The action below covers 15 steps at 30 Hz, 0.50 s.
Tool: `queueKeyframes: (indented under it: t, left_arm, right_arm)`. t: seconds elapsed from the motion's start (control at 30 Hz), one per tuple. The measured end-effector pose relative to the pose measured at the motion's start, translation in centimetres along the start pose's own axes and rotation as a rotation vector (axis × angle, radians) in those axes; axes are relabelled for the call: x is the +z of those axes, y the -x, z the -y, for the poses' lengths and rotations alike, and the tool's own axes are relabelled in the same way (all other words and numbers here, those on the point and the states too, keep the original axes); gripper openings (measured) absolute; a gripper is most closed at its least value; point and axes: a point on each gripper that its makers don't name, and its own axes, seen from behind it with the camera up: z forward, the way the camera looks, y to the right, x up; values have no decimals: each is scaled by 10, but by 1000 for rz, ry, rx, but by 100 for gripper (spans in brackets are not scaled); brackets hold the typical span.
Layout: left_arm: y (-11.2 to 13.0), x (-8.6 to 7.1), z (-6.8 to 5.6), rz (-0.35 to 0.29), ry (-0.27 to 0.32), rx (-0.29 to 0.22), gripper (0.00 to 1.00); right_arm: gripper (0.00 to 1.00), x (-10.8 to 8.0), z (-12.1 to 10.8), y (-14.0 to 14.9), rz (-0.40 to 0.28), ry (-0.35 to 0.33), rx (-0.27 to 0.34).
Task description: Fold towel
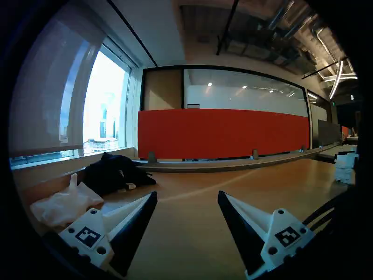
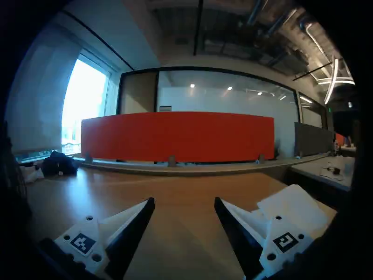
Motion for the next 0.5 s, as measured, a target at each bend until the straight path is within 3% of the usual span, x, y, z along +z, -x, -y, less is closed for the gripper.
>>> queueKeyframes:
  t: [0.5]
  left_arm:
    - [0, 0, 0, 0, 0, 0, 97]
  right_arm:
    - [99, 0, -4, 4, -21, 10, 14]
